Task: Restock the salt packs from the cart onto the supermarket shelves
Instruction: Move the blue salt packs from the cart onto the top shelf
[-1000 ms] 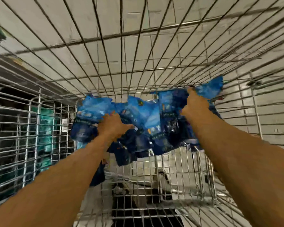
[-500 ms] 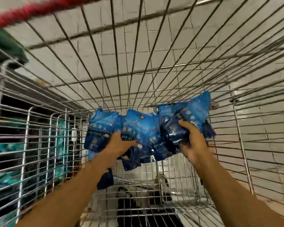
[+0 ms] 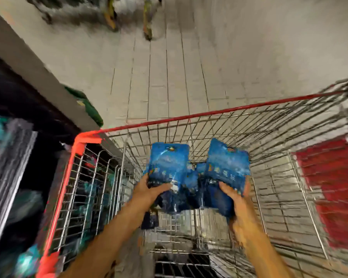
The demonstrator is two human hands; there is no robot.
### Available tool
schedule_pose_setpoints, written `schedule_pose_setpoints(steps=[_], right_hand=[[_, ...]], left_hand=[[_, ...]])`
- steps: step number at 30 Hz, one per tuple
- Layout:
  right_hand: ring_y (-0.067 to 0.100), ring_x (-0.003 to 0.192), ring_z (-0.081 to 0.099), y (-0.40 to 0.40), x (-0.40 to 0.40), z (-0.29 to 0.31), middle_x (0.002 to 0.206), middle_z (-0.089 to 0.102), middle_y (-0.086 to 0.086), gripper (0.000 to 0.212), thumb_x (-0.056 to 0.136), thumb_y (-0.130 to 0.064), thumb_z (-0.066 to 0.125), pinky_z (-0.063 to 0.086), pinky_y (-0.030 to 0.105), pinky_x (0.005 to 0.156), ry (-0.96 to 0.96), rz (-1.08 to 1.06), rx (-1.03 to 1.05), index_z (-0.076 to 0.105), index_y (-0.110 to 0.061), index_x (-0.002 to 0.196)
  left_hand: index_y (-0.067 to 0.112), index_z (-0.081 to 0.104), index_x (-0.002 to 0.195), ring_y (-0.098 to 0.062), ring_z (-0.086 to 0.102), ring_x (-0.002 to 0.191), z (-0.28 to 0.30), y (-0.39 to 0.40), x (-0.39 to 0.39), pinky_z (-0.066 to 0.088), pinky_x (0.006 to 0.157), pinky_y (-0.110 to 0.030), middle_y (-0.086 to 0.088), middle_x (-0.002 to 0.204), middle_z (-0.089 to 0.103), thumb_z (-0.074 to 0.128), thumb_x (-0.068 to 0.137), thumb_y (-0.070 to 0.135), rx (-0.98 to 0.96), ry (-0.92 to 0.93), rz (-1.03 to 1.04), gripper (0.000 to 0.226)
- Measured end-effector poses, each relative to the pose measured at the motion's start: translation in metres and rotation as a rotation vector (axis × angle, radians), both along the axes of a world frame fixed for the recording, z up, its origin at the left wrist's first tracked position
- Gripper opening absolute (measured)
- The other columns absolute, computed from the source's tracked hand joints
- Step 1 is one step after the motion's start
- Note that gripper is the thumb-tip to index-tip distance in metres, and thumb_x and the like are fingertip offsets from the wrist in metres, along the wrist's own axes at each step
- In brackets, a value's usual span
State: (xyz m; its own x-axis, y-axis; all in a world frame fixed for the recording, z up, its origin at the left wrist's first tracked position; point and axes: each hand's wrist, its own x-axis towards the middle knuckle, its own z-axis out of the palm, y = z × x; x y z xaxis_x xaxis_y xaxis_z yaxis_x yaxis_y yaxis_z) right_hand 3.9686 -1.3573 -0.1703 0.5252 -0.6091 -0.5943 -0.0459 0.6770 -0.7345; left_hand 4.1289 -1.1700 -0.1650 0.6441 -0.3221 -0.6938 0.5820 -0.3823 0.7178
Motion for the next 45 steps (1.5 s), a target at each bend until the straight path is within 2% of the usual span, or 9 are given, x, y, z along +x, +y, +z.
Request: schedule_pose_setpoints(steps=[6, 11, 16, 20, 25, 30, 33, 41, 45], right_hand=[[0.025, 0.103, 0.072, 0.023, 0.018, 0.095, 0.12, 0.072, -0.004, 0.079, 0.055, -0.02, 0.088, 0.061, 0.04, 0.074, -0.128, 0.124, 0.004, 0.059, -0.042, 0.125], [0.027, 0.086, 0.076, 0.047, 0.062, 0.169, 0.104, 0.077, 0.01, 0.082, 0.041, -0.03, 0.094, 0.06, 0.035, 0.059, -0.238, 0.332, -0.042, 0.068, -0.015, 0.117], [0.027, 0.086, 0.076, 0.083, 0.107, 0.239, 0.105, 0.077, 0.009, 0.067, 0.052, -0.028, 0.088, 0.06, 0.035, 0.058, -0.459, 0.568, -0.1, 0.069, -0.017, 0.115], [0.027, 0.09, 0.075, 0.13, 0.14, 0.289, 0.11, 0.075, 0.011, 0.051, 0.058, -0.023, 0.082, 0.062, 0.04, 0.068, -0.643, 0.762, -0.154, 0.073, -0.017, 0.108], [0.026, 0.086, 0.075, 0.212, 0.165, 0.35, 0.107, 0.075, 0.014, 0.046, 0.06, -0.02, 0.08, 0.061, 0.037, 0.066, -0.849, 0.98, -0.158, 0.074, -0.014, 0.106], [0.025, 0.098, 0.072, 0.299, 0.176, 0.414, 0.116, 0.073, 0.011, 0.047, 0.072, -0.014, 0.071, 0.061, 0.036, 0.076, -1.052, 1.072, -0.186, 0.067, -0.011, 0.119], [0.026, 0.1, 0.071, 0.343, 0.178, 0.458, 0.117, 0.072, 0.012, 0.052, 0.073, -0.012, 0.068, 0.061, 0.039, 0.079, -1.155, 1.114, -0.167, 0.063, -0.004, 0.124], [0.012, 0.088, 0.074, 0.44, 0.222, 0.57, 0.097, 0.078, -0.003, 0.032, 0.076, -0.001, 0.066, 0.061, 0.03, 0.074, -1.29, 1.372, -0.197, 0.07, -0.014, 0.104], [0.013, 0.084, 0.074, 0.476, 0.269, 0.575, 0.094, 0.077, 0.0, 0.028, 0.086, 0.008, 0.059, 0.06, 0.03, 0.07, -1.196, 1.466, -0.211, 0.069, -0.011, 0.104]], left_hand=[[0.036, 0.063, 0.119, -0.01, 0.071, 0.097, 0.124, 0.035, -0.016, 0.056, 0.078, -0.031, 0.01, 0.105, 0.075, 0.071, 0.061, 0.059, -0.202, -0.227, 0.222, 0.063], [0.033, 0.061, 0.126, -0.024, 0.061, 0.12, 0.207, 0.078, -0.023, 0.041, 0.109, -0.051, -0.001, 0.124, 0.069, 0.072, 0.075, 0.051, -0.303, -0.467, 0.337, 0.055], [0.033, 0.065, 0.117, -0.024, 0.066, 0.113, 0.275, 0.127, -0.037, 0.048, 0.101, -0.049, -0.002, 0.118, 0.071, 0.073, 0.08, 0.039, -0.275, -0.723, 0.501, 0.038], [0.034, 0.069, 0.109, -0.017, 0.068, 0.109, 0.334, 0.17, -0.06, 0.054, 0.084, -0.023, 0.002, 0.115, 0.073, 0.074, 0.073, 0.043, -0.272, -0.879, 0.651, 0.038], [0.014, 0.063, 0.12, -0.031, 0.064, 0.116, 0.405, 0.234, -0.092, 0.046, 0.104, -0.052, -0.008, 0.12, 0.07, 0.069, 0.084, 0.024, -0.267, -1.028, 0.789, 0.038], [0.014, 0.061, 0.119, -0.017, 0.068, 0.109, 0.474, 0.286, -0.127, 0.053, 0.092, -0.032, 0.0, 0.114, 0.073, 0.067, 0.09, 0.011, -0.115, -1.273, 0.862, 0.029], [0.013, 0.062, 0.118, -0.018, 0.067, 0.111, 0.513, 0.319, -0.14, 0.051, 0.099, -0.039, -0.001, 0.115, 0.073, 0.07, 0.087, 0.018, -0.04, -1.381, 0.908, 0.032], [0.005, 0.038, 0.144, -0.022, 0.066, 0.104, 0.583, 0.424, -0.096, 0.048, 0.103, -0.051, -0.015, 0.137, 0.056, 0.075, 0.084, 0.009, -0.006, -1.249, 1.141, 0.07], [0.011, 0.022, 0.153, -0.012, 0.061, 0.107, 0.575, 0.453, -0.062, 0.044, 0.1, -0.03, 0.004, 0.14, 0.043, 0.071, 0.086, 0.005, -0.032, -1.199, 1.184, 0.084]])
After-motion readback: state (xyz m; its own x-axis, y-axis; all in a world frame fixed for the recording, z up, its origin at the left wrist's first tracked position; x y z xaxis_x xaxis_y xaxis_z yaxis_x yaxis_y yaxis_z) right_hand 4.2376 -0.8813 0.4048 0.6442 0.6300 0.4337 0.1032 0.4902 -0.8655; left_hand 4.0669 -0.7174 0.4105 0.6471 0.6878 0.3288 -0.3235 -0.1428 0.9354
